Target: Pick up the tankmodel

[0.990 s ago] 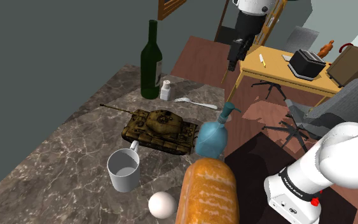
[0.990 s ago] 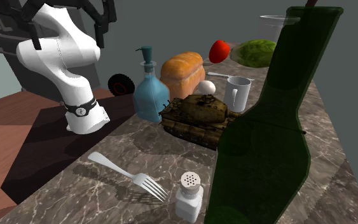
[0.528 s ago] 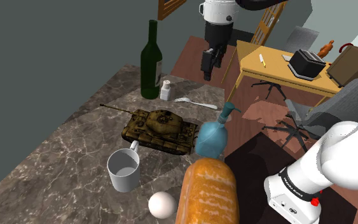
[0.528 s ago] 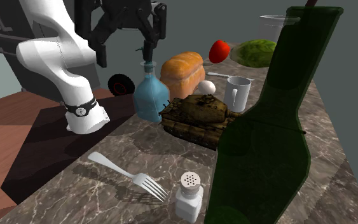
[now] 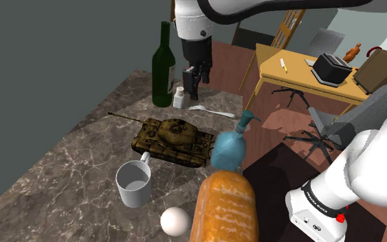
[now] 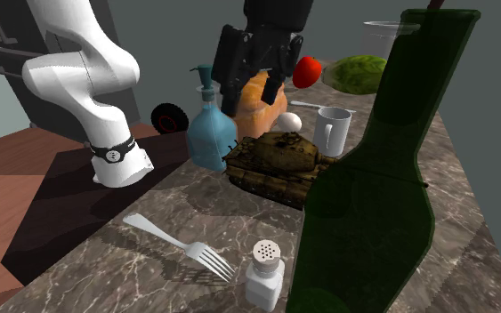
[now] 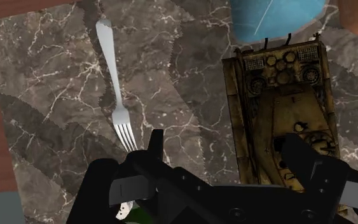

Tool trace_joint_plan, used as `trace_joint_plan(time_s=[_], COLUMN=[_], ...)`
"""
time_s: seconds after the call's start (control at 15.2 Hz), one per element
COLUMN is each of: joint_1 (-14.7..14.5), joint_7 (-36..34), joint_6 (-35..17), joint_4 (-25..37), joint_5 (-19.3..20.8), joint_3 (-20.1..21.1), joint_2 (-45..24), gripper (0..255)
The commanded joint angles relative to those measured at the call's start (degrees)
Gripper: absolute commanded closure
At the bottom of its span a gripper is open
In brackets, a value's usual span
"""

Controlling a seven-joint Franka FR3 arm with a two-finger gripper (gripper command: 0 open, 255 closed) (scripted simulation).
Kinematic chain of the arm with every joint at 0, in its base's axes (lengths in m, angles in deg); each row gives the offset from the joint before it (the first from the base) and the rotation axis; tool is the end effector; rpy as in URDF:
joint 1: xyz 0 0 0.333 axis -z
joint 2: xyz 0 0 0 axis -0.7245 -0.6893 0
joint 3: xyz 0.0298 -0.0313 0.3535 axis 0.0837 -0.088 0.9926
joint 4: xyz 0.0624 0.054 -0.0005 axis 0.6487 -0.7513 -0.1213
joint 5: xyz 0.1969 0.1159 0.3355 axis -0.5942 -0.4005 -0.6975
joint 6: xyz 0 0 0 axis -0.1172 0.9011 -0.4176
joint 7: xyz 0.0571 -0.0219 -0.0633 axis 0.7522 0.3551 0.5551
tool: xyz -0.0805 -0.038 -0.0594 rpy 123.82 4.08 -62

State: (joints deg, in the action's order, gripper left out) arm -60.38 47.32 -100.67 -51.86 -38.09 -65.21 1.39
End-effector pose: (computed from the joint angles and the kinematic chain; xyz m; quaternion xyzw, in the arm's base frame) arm 0.4828 0.3225 0.5531 0.9597 0.2498 -0.0951 0.0866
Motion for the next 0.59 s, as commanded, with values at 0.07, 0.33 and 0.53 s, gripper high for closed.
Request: trace_joint_plan(time_s=[0.07, 0.33, 0.53], joint_1=[-2.50, -6.76, -10.63], joint_7=[-1.81, -3.70, -4.58], joint_6=[1.18, 4.31, 7.33], joint_4=[5.31, 14.38, 22.42], joint_5=[1.92, 4.71, 6.82], joint_3=[1.59, 2.98, 3.49], joint_2=[-6.65, -15.90, -23.21], gripper=[0, 0, 0])
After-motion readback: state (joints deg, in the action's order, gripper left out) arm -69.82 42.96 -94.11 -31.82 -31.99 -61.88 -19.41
